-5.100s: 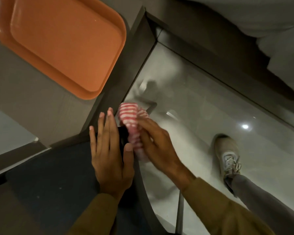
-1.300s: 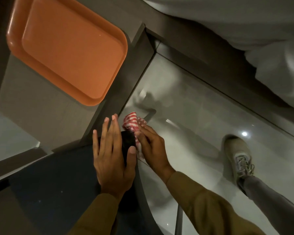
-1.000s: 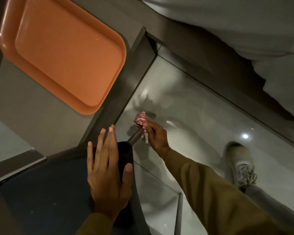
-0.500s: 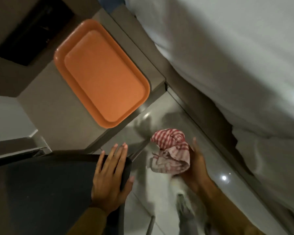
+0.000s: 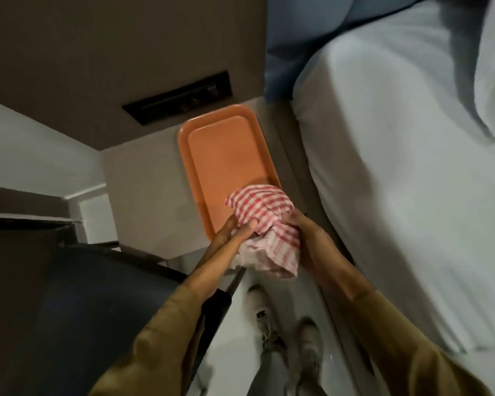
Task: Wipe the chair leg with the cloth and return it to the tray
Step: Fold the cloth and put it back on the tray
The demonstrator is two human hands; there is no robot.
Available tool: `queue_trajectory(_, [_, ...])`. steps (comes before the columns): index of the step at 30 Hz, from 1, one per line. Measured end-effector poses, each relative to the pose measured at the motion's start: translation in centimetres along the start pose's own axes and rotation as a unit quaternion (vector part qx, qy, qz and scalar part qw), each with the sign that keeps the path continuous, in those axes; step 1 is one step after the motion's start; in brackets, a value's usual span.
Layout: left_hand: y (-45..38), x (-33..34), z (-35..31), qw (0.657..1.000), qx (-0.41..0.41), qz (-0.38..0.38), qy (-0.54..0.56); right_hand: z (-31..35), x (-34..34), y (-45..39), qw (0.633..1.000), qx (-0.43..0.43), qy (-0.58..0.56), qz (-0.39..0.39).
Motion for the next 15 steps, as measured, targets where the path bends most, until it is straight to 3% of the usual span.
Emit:
queue_trajectory(4, [-0.5,-1.4,-3.1,0.992,0.090,-0.076,0.054,2.9,0.8,-2.8,0.964,-0.155,0.213,0.042])
queue_trajectory(9, [-0.3,-3.8,-4.9,0.966,0.164,-0.201,0.000,4.5,1.6,-3.9,0.922,-0.260,0.285,0.041])
queue_trajectory(12, [1.1,-4.1,-7.1,0.920,0.284,-0.249,-0.106,6.0,2.0,-4.0,0.835,-0.315,0.450,0.021])
queue_trajectory(15, [1.5,-4.3,-7.3,0.870,0.320,-0.287,-0.242,6.2,2.3,-4.3,0.760,-0.315,0.565,0.052])
Point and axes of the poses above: each hand's wrist, its own y-axis away from the middle knuckle, its own x-axis out of the palm, z = x × y, the point moved 5 cm from there along -y, towards the middle knuckle, and after that the axes turned 12 degrees about -x, right-handed, at the moved point
